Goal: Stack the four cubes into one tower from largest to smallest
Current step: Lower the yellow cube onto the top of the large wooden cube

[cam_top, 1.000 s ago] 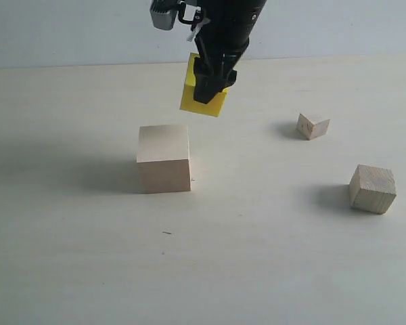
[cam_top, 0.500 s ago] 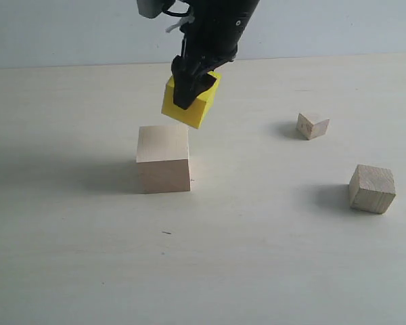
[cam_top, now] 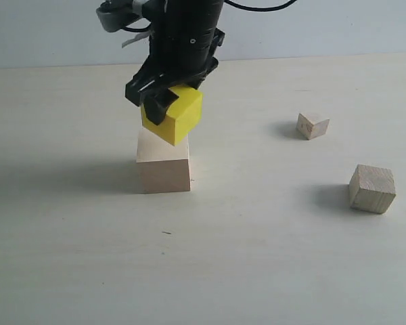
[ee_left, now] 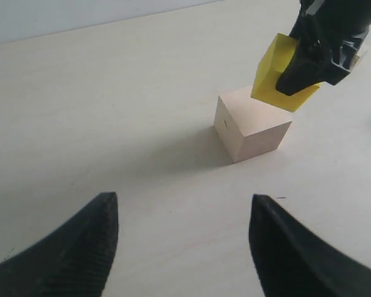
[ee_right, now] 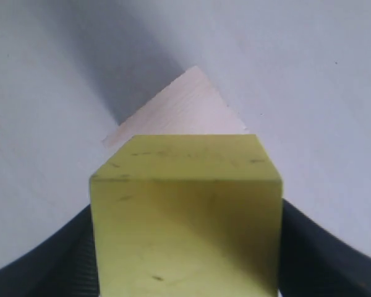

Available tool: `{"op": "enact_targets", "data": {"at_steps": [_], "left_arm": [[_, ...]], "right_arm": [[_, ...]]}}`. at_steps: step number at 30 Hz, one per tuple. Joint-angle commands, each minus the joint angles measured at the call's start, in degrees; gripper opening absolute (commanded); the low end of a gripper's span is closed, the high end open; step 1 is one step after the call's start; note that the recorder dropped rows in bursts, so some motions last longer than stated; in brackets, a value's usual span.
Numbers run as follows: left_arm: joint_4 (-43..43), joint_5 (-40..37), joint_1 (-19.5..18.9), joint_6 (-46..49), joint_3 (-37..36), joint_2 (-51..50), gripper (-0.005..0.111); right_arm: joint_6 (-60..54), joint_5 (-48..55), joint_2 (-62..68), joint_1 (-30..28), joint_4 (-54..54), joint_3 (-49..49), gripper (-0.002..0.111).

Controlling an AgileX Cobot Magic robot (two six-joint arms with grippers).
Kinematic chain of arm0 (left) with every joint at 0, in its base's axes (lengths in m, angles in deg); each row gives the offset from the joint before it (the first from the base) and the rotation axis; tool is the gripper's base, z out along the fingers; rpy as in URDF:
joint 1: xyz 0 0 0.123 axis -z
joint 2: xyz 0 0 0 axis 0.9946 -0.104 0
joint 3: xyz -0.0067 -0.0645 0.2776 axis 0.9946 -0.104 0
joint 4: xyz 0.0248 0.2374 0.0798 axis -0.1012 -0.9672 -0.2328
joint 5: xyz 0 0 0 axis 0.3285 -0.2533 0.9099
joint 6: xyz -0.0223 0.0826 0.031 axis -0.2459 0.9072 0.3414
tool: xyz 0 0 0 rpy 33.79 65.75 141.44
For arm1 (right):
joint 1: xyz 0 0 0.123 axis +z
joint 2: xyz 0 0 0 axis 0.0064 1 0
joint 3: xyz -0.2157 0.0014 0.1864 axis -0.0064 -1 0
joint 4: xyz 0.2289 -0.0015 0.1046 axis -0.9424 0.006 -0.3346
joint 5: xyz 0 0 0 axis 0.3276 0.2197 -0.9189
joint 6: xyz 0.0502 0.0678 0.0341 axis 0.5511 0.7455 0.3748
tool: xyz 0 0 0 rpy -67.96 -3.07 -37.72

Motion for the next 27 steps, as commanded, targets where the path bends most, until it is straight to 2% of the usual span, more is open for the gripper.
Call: {"op": "enact_targets", "data": {"at_steps": [1, 7, 12, 20, 27], "left_arm": [[0.0, 0.1, -0.1, -0.2, -0.1, 0.0, 0.061], [0.0, 1.0, -0.1, -0.2, -0.1, 0.0, 0.061], [0.0, 1.3, -0.1, -0.2, -0.1, 0.0, 0.061], [0.0, 1.9, -0.1, -0.2, -0.1, 0.0, 0.061], [0.0, 2.8, -0.1, -0.2, -0.1, 0.0, 0.061]], "right_arm": [[10.8, -0.9, -0.2, -0.1, 0.2, 2.9, 0.0], [24.7, -0.5, 0.0, -0.1, 2.1, 5.2, 0.0], [31.2, -0.3, 0.9, -0.1, 2.3, 5.3, 0.0], [39.7, -0.3, 2.7, 1.0, 2.9, 5.3, 0.0], [41.6, -0.3, 2.7, 1.9, 3.8, 5.3, 0.0]]}}
